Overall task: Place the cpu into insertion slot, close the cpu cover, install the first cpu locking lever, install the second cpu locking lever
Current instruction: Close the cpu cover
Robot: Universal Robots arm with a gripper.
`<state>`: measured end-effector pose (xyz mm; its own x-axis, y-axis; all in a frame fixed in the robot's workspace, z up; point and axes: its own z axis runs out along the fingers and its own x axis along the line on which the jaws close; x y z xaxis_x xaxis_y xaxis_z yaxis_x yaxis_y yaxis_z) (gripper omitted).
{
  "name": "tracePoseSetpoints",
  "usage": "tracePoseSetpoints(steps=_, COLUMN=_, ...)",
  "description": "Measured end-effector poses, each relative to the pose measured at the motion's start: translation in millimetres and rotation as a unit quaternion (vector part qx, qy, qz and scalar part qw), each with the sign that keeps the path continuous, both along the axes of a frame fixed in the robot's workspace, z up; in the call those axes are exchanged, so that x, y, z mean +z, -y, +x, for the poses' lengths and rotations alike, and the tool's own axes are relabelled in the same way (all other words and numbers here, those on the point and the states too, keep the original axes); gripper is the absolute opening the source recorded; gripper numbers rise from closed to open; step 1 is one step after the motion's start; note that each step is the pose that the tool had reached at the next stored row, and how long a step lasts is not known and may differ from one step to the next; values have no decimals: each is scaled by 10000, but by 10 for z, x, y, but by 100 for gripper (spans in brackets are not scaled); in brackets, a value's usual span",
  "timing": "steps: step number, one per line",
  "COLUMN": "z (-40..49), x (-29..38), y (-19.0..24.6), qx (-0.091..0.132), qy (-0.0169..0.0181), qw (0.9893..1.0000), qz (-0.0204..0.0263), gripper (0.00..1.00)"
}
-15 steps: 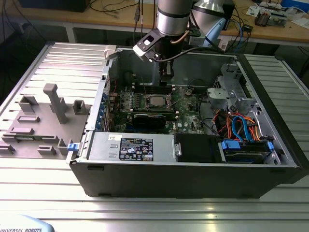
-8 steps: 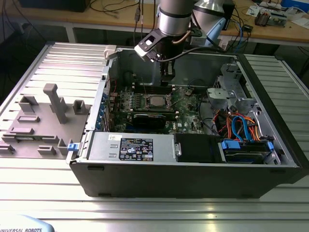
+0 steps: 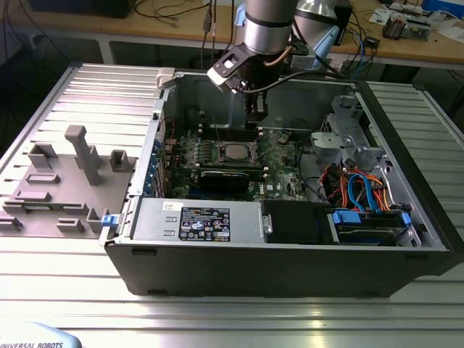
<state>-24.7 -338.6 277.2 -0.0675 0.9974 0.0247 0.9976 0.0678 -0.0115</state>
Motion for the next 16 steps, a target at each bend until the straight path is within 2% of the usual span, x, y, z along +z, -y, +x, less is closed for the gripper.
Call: tracePoseSetpoints(steps=16, z=47, x=0, y=0, qx=0, qy=0, qw=10000, qz=0, gripper=16)
